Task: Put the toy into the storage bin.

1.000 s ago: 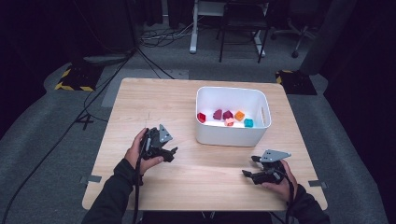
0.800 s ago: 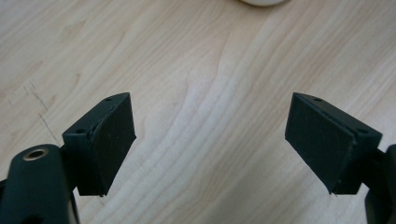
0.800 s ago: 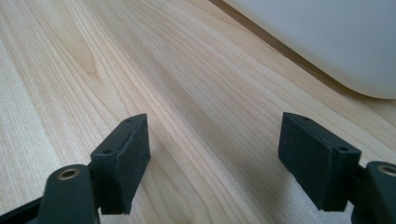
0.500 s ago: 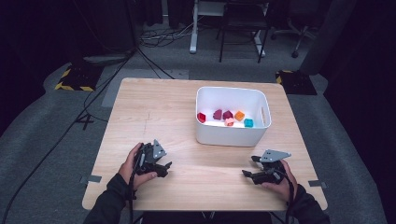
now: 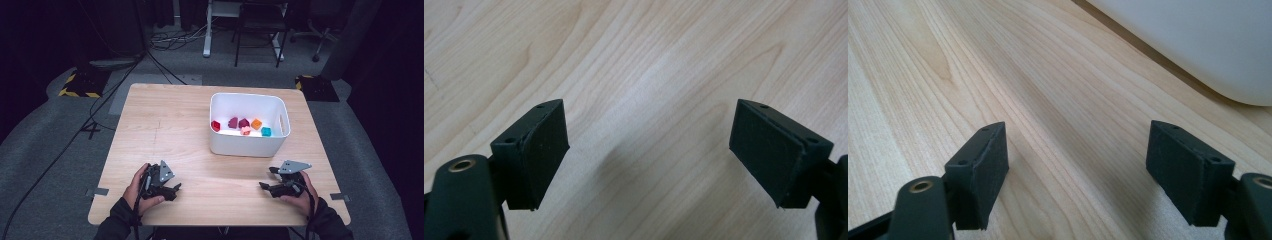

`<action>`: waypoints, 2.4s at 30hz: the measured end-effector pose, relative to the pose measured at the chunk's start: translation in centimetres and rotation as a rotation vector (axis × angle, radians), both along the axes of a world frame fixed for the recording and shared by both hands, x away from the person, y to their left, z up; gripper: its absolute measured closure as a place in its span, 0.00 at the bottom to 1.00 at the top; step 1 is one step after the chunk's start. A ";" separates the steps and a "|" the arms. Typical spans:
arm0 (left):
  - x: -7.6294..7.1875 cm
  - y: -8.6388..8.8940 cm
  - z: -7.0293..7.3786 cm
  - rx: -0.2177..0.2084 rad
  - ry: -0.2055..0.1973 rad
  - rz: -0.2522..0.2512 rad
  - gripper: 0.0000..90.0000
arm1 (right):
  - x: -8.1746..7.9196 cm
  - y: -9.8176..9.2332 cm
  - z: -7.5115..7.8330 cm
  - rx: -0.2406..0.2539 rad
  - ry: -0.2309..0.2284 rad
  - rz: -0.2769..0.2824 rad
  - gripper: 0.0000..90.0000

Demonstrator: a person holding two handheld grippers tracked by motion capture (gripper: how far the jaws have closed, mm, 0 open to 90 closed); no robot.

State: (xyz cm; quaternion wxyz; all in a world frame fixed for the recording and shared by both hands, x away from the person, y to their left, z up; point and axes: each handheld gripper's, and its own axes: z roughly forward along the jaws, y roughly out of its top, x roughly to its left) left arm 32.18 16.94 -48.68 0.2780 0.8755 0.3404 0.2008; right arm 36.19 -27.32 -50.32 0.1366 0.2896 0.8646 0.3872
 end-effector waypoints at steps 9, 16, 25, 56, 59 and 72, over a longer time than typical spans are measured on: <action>-1.3 1.3 -0.6 -0.039 0.027 0.022 0.18 | 0.0 0.0 0.0 0.000 0.000 0.000 0.28; -2.3 2.9 -1.3 -0.139 0.057 0.057 0.18 | 0.0 0.0 0.0 0.000 0.001 0.000 0.28; -2.9 4.3 -1.6 -0.184 0.070 0.105 0.17 | 0.0 0.0 0.0 -0.001 0.001 -0.001 0.28; -3.3 5.3 -1.7 -0.185 0.067 0.124 0.16 | -0.1 0.0 0.0 0.003 0.004 -0.003 0.27; -3.3 5.3 -1.7 -0.186 0.068 0.123 0.16 | -0.1 0.0 0.0 0.003 0.004 -0.003 0.27; -3.2 5.3 -1.6 -0.184 0.071 0.128 0.15 | -0.1 0.0 0.0 0.003 0.004 -0.003 0.28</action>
